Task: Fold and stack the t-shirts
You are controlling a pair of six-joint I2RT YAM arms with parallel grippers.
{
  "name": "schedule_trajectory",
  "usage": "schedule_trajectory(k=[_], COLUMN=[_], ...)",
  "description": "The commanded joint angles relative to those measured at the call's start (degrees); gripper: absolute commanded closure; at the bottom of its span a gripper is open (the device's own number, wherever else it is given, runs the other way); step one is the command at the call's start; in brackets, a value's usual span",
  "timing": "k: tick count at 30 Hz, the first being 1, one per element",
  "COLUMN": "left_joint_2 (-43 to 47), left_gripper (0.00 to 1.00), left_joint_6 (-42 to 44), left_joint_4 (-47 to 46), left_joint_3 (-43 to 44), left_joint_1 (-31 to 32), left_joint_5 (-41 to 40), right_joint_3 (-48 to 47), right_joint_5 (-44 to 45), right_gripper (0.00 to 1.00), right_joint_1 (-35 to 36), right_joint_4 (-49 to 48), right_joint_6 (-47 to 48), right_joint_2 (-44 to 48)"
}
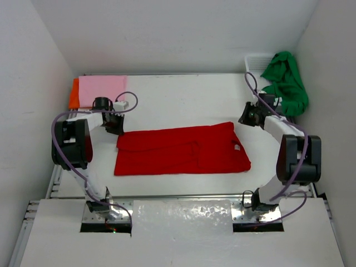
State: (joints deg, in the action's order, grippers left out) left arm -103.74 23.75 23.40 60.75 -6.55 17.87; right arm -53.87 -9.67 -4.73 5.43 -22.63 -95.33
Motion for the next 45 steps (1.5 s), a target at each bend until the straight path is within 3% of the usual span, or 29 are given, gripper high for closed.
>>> schedule_trajectory(k=[1,4,7,14,19,29,40,43,45], left_joint_2=[-0.2,0.0,0.1,0.3,0.0,-0.2,-0.3,-0.4,-0.6], left_gripper=[1.00,1.00,1.00,1.00,1.00,1.00,1.00,1.00,1.00], left_joint_6=[1.4,1.9,2.3,2.5,2.4,2.2,2.5,2.6,2.5], left_joint_4=[2.0,2.3,2.4,2.4,2.4,2.6,2.9,2.7,2.7], left_joint_3=[1.5,1.7,2.0,2.1,2.4,3.5,3.9,3.8,3.9], left_joint_1=[-1.0,-1.0,-1.0,-1.0,-1.1,-1.0,-1.0,-1.0,-0.9], left_joint_5=[-0.6,-0.9,-0.9,-0.8,-0.6,-0.2,-0.1,-0.2,-0.1], right_joint_3=[0.0,5.8,10.0,8.5,6.0,6.2,6.8,6.6,6.3], right_joint_5=[1.1,2.8,0.3,-2.8,3.0,14.2,1.3,0.1,0.2], right_gripper=[0.79,0.68,0.64,0.58,0.57,0.64,0.65,0.72,0.85], right_joint_1=[0.9,3.2,3.8,6.7,10.1,10.2,10.2,10.2,9.6], right_joint_4=[9.7,10.0,9.1,11.4,10.6,2.7,-0.8,-1.8,-3.1], right_joint_6=[13.1,20.5,26.8,33.3,34.3,34.3,34.1,33.7,31.3], right_joint_2=[5.8,9.9,11.7,8.1,3.5,4.2,0.7,0.2,-0.4])
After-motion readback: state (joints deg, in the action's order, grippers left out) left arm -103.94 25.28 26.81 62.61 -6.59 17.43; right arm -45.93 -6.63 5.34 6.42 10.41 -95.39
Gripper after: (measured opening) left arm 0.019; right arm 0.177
